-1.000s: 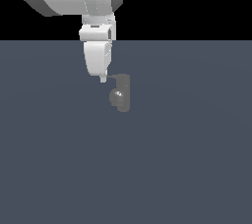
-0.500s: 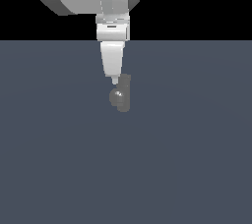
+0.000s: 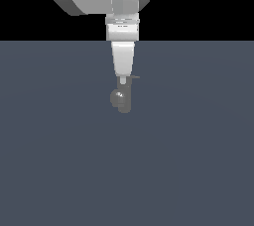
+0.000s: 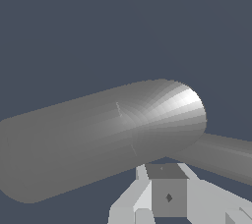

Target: Turn on the faucet by rotating a designated handle.

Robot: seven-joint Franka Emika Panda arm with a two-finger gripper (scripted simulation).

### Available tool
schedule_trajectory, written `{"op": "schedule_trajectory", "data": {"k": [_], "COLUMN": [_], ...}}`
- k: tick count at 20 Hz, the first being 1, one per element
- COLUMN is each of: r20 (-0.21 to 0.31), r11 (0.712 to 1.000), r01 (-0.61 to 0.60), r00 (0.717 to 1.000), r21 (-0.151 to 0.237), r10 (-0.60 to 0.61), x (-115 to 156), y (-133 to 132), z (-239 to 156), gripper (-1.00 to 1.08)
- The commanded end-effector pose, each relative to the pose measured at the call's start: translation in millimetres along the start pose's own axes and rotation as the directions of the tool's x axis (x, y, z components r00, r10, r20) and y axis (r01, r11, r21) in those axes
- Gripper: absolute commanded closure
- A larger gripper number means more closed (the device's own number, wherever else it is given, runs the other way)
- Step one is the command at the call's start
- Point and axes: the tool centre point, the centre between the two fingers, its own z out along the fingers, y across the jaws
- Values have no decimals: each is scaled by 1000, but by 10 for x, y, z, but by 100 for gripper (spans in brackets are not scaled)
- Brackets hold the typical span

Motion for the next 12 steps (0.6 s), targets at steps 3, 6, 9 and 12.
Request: {"op": "schedule_trajectory", "data": {"k": [3,6,9,12], "r20": [-6,-7,-8,-9], "r11": [999,999,999,999], "r01": [-33,-39,-45,-51], "r00": [999,999,999,999], "r21": [8,7,7,7], "r10": [33,39,45,51], "x": [349,480,609,736], "y": [-119,-171,-221,-270], "z": [8,9,9,10], "gripper": [108,108,108,108]}}
